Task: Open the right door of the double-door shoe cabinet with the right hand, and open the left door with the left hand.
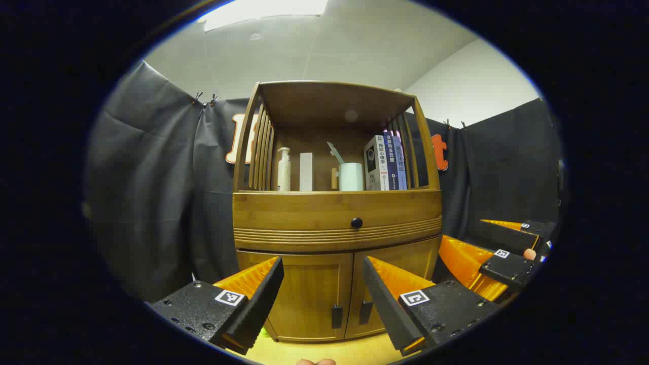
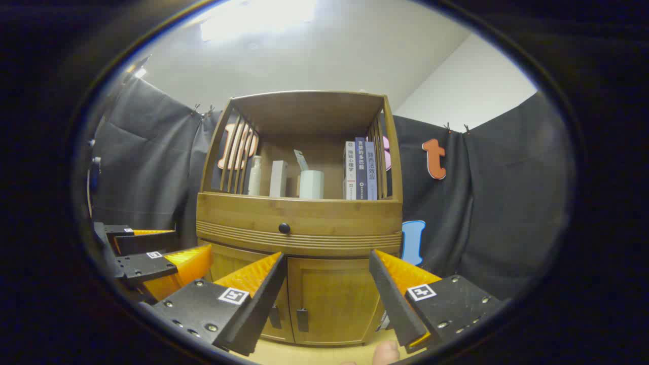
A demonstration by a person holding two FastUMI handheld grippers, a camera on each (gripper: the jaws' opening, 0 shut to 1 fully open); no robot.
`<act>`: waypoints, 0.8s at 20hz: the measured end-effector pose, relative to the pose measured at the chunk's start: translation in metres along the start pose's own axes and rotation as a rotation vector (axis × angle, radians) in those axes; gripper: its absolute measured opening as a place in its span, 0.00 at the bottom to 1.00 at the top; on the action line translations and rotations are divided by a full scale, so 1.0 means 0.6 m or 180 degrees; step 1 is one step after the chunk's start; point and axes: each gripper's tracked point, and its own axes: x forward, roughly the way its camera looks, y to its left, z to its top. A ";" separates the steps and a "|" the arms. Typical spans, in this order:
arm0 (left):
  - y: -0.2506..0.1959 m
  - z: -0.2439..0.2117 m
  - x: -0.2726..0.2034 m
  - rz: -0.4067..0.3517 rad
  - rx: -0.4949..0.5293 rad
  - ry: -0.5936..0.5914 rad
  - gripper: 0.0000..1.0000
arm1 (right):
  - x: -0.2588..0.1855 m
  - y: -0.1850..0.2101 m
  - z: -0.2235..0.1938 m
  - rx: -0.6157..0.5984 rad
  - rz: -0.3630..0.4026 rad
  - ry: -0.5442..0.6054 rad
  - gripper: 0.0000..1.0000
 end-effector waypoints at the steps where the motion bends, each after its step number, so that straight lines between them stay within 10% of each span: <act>1: 0.001 0.000 0.000 0.0012 -0.0012 -0.0008 0.92 | -0.001 0.000 0.000 0.0014 0.0013 0.0001 0.93; 16: 0.045 0.011 -0.009 0.0285 -0.0200 -0.0078 0.92 | 0.001 0.004 -0.003 -0.0073 0.0076 -0.0062 0.98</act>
